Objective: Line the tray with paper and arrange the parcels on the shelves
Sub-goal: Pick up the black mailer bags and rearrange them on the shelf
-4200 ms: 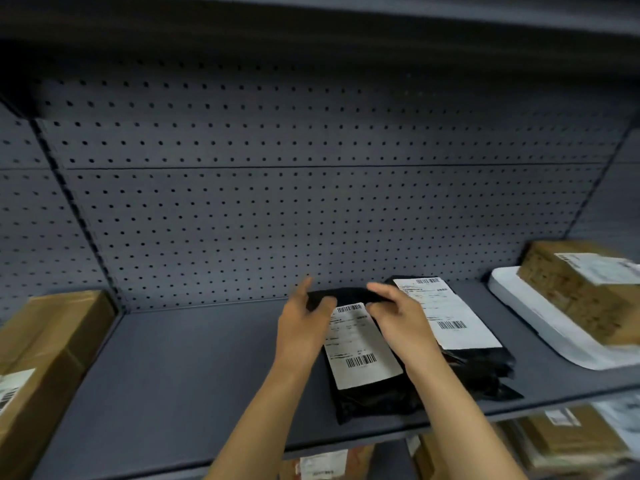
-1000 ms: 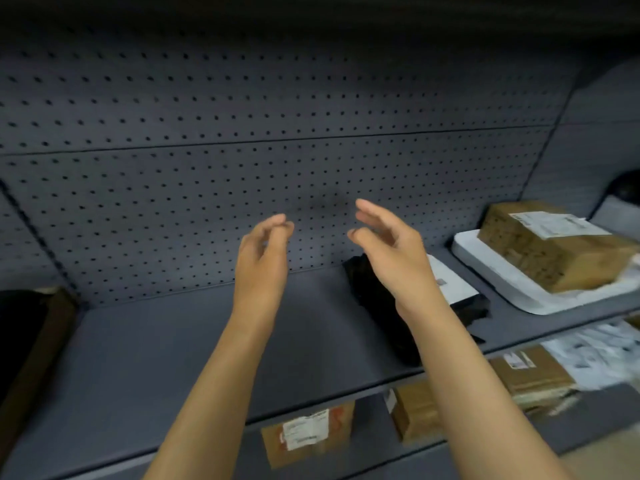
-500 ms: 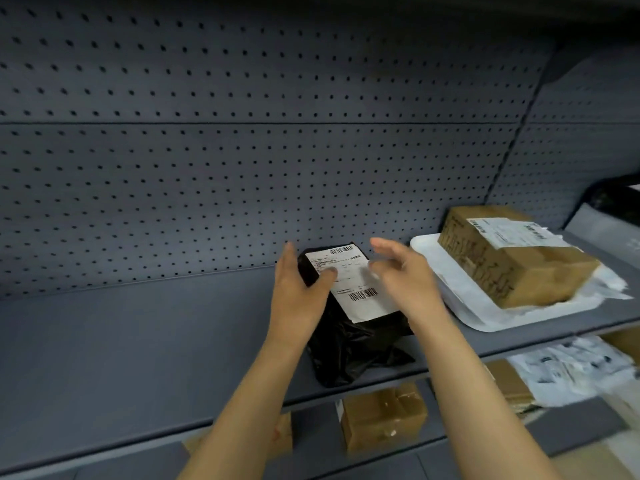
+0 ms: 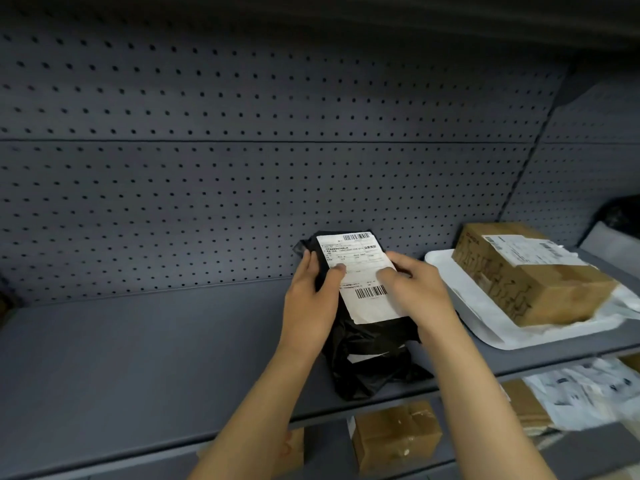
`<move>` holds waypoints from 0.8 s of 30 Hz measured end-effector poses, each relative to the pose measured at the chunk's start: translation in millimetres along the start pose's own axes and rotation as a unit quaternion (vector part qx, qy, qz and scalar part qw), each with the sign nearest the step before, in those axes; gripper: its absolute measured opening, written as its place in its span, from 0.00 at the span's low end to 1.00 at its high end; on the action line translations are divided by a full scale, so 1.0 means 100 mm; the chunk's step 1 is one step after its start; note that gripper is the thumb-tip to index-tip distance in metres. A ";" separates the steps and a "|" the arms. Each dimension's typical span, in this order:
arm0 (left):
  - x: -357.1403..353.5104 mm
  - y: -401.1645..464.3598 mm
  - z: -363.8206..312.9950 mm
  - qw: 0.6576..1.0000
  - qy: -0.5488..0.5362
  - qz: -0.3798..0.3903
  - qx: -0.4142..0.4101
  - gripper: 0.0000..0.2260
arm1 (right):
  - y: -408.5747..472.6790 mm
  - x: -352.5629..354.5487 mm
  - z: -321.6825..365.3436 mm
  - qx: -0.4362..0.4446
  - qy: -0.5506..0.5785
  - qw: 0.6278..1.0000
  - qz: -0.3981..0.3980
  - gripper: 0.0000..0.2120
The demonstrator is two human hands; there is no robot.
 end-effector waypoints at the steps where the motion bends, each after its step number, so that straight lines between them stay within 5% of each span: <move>1: 0.10 0.01 -0.07 1.000 -0.007 -0.002 -0.002 0.24 | -0.04 -0.05 0.10 0.009 0.006 1.000 0.005 0.17; 6: 0.80 0.11 -0.22 0.999 -0.027 -0.006 0.021 0.30 | -0.21 -0.51 0.58 0.045 0.065 0.997 0.025 0.15; 10: 1.46 0.11 -0.23 0.999 -0.011 -0.012 0.031 0.16 | -0.33 -1.07 0.77 0.059 0.107 0.992 0.039 0.17; 24: 3.74 -0.19 0.78 0.984 0.036 -0.118 0.133 0.12 | -0.95 -3.52 0.71 0.026 0.098 0.976 0.192 0.21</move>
Point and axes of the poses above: each hand's wrist, its own y-axis towards the middle knuckle, its own x-axis out of the back of the hand, z = x × y, the point moved 7 cm from there along y, towards the middle knuckle, and after that the axes turned 8 degrees about y, right-handed, at the moved point
